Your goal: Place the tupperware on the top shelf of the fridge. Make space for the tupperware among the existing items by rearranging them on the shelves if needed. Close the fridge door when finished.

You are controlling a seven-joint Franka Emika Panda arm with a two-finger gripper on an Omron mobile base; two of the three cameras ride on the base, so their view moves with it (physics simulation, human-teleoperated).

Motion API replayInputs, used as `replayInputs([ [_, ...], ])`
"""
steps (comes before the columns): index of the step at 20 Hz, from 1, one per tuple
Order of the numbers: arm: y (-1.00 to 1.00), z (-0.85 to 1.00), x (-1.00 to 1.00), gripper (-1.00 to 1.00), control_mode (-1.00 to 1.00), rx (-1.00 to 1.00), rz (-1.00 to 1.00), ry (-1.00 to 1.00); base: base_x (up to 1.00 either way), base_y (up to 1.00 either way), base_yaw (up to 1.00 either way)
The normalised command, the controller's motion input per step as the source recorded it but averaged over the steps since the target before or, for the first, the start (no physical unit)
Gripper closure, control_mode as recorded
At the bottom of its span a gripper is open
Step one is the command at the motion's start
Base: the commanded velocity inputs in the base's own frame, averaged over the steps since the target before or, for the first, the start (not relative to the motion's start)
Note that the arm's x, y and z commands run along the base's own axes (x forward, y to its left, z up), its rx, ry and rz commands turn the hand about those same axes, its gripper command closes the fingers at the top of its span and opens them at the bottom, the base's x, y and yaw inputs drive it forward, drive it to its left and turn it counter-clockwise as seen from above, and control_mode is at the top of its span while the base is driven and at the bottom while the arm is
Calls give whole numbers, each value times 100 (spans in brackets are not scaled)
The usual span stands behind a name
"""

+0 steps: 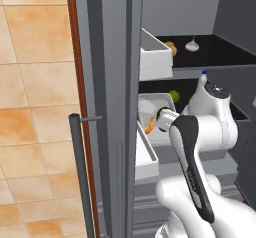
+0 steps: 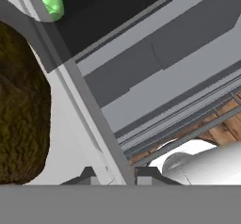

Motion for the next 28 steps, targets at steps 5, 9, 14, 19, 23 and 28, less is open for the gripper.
replayInputs([
  [5, -5, 100, -23, 100, -100, -9, 0, -49, 0, 0, 0],
  [9, 0, 100, 0, 100, -100, -6, 0, -15, 0, 0, 0],
  [14, -7, 94, 29, 100, -100, 0, -1, 6, 0, 0, 0],
  [19, 0, 37, 47, 100, -100, 0, -3, 15, 0, 0, 0],
  [23, 0, 1, 51, 100, -100, 0, -1, 8, 0, 0, 0],
  [28, 9, 0, 99, 100, -100, 0, -1, 10, 0, 0, 0],
])
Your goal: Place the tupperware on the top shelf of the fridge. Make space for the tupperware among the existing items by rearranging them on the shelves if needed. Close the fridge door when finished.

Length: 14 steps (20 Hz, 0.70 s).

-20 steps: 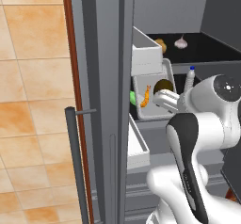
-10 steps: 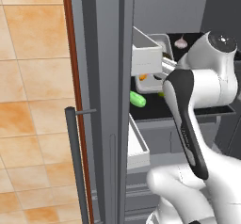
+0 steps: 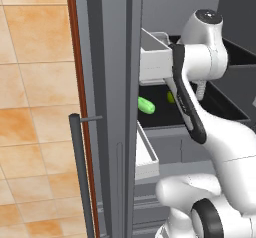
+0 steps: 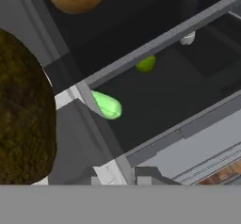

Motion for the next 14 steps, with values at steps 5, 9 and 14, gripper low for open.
replayInputs([
  [5, 28, 7, 99, 100, -100, 0, -5, 8, 0, 0, 0],
  [9, 8, 16, 99, 100, -100, 0, -3, 8, 0, 0, 0],
  [14, 2, 3, 94, 100, -100, 3, -2, 13, 0, 0, 0],
])
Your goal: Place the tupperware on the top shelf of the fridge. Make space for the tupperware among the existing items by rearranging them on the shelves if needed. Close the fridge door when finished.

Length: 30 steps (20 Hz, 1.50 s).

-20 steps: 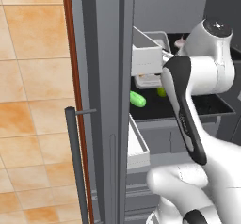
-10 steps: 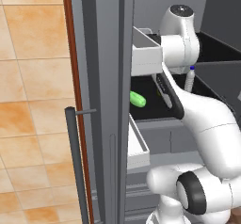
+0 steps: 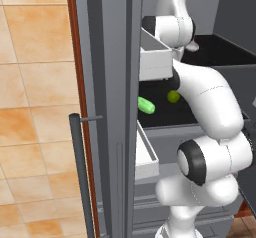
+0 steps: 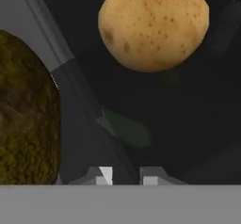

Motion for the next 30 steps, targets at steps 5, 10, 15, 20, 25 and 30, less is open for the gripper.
replayInputs([
  [5, -1, -3, 30, -100, -100, 0, 1, 0, 0, 0, 0],
  [10, 0, 20, -8, -100, -100, -1, 0, -21, 0, 0, 0],
  [15, -9, 26, -99, -100, -100, -2, 1, -59, 0, 0, 0],
  [20, -40, 4, -100, -100, -100, 0, 0, -50, 0, 0, 0],
  [25, -62, -15, -100, -100, -100, 0, 0, -11, 0, 0, 0],
  [30, -48, -64, -100, -100, -100, -3, 0, 21, 0, 0, 0],
])
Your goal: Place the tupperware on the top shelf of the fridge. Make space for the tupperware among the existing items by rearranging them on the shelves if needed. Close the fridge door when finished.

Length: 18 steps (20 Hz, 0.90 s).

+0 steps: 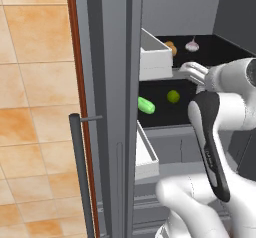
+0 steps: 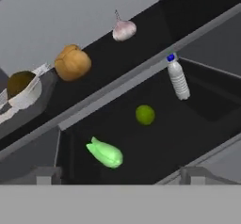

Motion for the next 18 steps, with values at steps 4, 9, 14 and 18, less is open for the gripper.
replayInputs([
  [4, -52, -59, -100, -100, -100, -11, 0, 72, 0, 0, 0],
  [9, -11, -14, -17, -100, -100, -10, 0, 28, 0, 0, 0],
  [14, 0, 0, -8, -100, 100, 0, 0, 0, -61, 0, 0],
  [18, 0, 0, 0, -100, 100, 0, 0, 0, -82, 0, 0],
])
